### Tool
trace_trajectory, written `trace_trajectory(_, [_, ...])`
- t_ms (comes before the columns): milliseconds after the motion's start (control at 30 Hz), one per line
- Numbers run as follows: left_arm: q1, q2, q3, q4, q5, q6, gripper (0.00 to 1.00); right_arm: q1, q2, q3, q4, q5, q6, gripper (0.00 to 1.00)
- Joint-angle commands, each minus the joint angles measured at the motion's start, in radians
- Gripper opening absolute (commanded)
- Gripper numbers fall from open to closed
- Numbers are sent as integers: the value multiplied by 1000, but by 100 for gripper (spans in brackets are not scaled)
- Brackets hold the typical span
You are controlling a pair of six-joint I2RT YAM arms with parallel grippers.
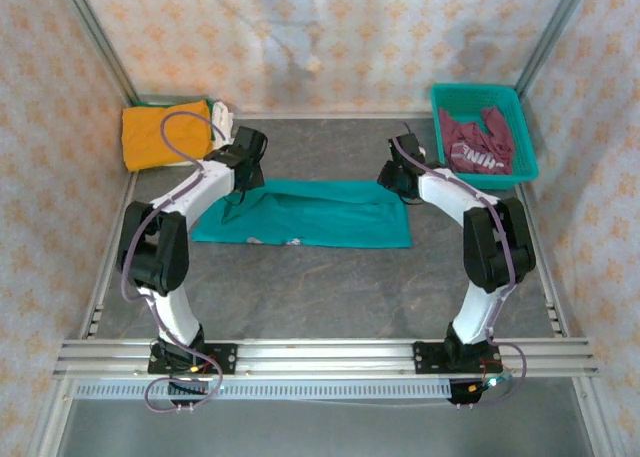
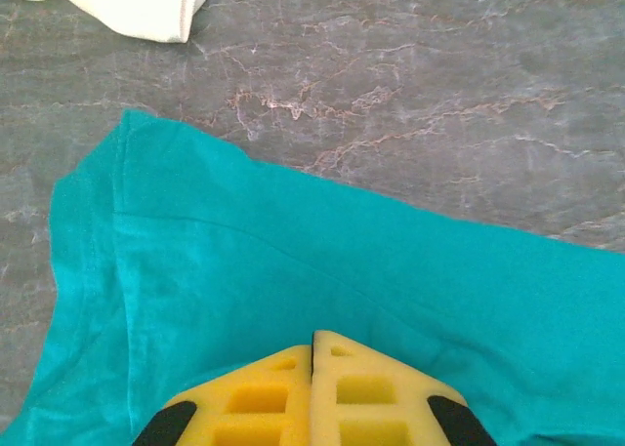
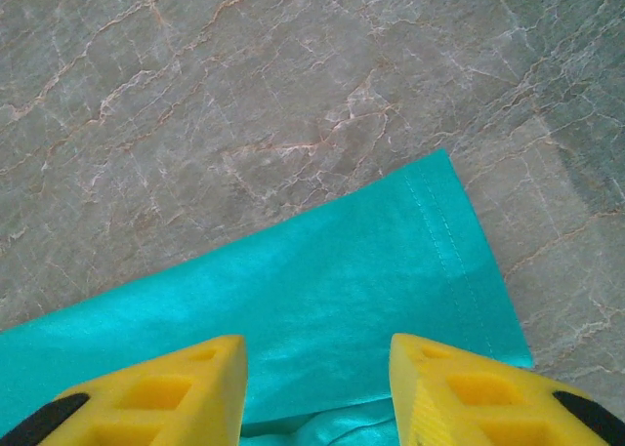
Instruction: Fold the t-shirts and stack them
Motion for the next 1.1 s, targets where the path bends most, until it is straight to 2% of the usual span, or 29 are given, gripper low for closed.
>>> trace_trajectory(0, [-25, -37, -46, -56, -16, -73, 0, -1, 4, 3, -5, -2, -14, 43])
trace_trajectory(300, [-137, -36, -150, -106, -19, -129, 0, -2, 27, 27, -20, -7, -27, 44])
trace_trajectory(500, [-250, -73, -154, -222, -112, -156, 0, -1, 52, 64, -50, -1, -40, 45])
trace_trajectory(533, [-260, -94, -155, -235, -117, -154, 3, -1, 56, 71, -55, -5, -43, 45])
trace_trajectory(600, [-268, -138, -156, -253, -133, -148, 18, -2, 62, 86, -67, -8, -46, 45])
trace_trajectory(633, [-267, -158, -154, -266, -151, -144, 24, -2, 64, 91, -71, -11, -47, 45])
trace_trajectory(700, [-266, -186, -147, -279, -194, -121, 25, -1, 63, 101, -77, -13, -51, 45])
trace_trajectory(767, [-253, -204, -131, -283, -213, -103, 32, -1, 60, 108, -79, -14, -55, 46])
trace_trajectory(967, [-147, -168, -109, -123, -125, -42, 33, 6, 116, 186, -155, -19, -101, 44])
trace_trajectory(1067, [-56, -93, -96, -41, -46, -76, 32, 13, 197, 265, -238, 0, -120, 33])
